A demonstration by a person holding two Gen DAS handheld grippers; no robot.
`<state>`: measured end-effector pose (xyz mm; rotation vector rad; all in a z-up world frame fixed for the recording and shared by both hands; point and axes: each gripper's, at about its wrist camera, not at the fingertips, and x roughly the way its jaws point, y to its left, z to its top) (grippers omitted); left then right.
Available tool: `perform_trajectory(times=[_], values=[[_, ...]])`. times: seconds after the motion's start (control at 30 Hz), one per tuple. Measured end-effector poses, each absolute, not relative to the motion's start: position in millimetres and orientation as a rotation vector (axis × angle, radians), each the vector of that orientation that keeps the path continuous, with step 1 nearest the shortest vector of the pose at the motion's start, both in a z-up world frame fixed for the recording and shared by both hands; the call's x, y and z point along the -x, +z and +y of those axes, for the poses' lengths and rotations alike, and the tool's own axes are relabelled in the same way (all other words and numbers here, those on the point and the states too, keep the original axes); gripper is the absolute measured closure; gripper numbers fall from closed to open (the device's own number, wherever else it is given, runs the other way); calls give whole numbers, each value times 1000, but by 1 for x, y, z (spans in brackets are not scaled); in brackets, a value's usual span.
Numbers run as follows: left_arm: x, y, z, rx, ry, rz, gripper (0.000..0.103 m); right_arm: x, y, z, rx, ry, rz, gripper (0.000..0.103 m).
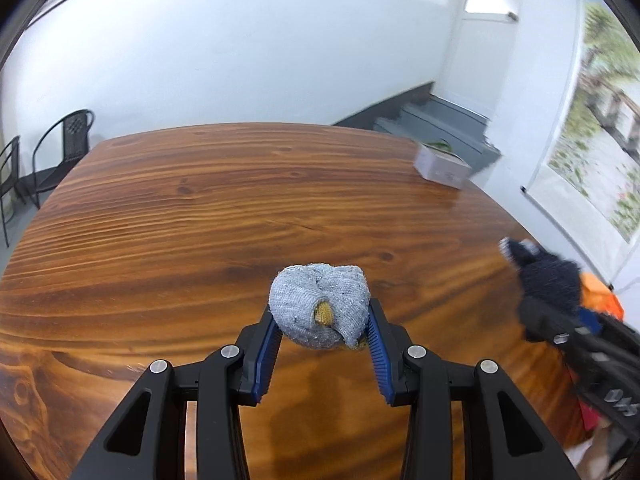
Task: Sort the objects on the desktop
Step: 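Lift and carry the grey and navy balls over the red tin tray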
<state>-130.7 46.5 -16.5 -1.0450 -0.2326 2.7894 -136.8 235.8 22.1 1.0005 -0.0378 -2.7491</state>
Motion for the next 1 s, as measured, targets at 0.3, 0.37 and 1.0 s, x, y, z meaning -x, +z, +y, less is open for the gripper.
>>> perform_trajectory(times=[0.3,0.37,1.0], values=[[103,-8,139,1007,2609,-161,61,55,73,346,-828,-2965,-52,51],[98,0,159,980,2565,-159,61,47,79,374,-839,-3002,-73,51],[90,60,332,851,2198,-24,61,13,69,516,-888,-3162,-336,51]])
